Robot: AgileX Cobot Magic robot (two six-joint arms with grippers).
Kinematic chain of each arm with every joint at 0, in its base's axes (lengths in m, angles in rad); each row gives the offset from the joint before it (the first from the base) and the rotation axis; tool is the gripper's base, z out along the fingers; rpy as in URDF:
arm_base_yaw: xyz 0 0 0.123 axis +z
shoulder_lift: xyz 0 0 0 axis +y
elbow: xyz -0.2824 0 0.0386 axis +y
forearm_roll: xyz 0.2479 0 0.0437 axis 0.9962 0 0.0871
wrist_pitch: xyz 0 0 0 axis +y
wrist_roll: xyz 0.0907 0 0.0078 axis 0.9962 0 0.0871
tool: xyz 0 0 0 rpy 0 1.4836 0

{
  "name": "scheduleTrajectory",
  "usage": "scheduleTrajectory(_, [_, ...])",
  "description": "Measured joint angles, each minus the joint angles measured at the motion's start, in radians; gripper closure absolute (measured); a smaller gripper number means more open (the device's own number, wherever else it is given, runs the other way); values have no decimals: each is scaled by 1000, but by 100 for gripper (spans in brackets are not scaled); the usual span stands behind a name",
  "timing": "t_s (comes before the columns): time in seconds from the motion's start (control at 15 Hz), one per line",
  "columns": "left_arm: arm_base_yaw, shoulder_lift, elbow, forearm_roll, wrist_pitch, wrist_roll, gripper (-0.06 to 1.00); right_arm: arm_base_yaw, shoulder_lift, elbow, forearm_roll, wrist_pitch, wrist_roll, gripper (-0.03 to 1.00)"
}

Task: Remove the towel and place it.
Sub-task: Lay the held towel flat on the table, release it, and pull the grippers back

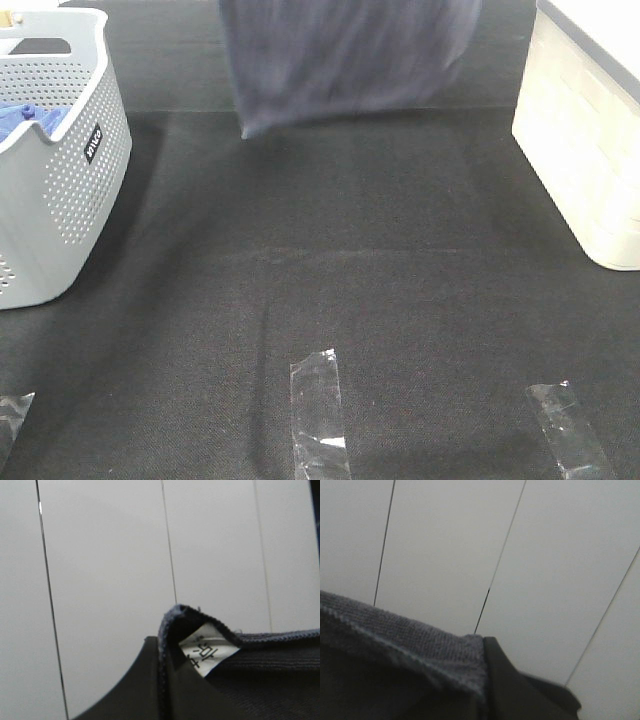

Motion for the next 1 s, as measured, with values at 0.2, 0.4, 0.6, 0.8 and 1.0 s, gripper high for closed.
scheduleTrajectory(0.2, [-68, 87, 8, -31, 459, -3, 94, 0, 93, 0, 2, 276, 0, 97])
scheduleTrajectory(0.4, [-119, 117, 21, -109, 815, 46, 94, 0, 161, 1, 47, 573, 0, 97])
scheduleTrajectory(0.6, [-129, 117, 21, -206, 1053, 174, 94, 0, 179, 1, 151, 766, 1, 97])
scheduleTrajectory(0.8, [-129, 117, 21, -271, 1224, 226, 94, 0, 182, 3, 242, 779, 12, 97])
scheduleTrajectory(1.0, [-129, 117, 20, -307, 1287, 230, 94, 0, 181, 56, 275, 778, 32, 97])
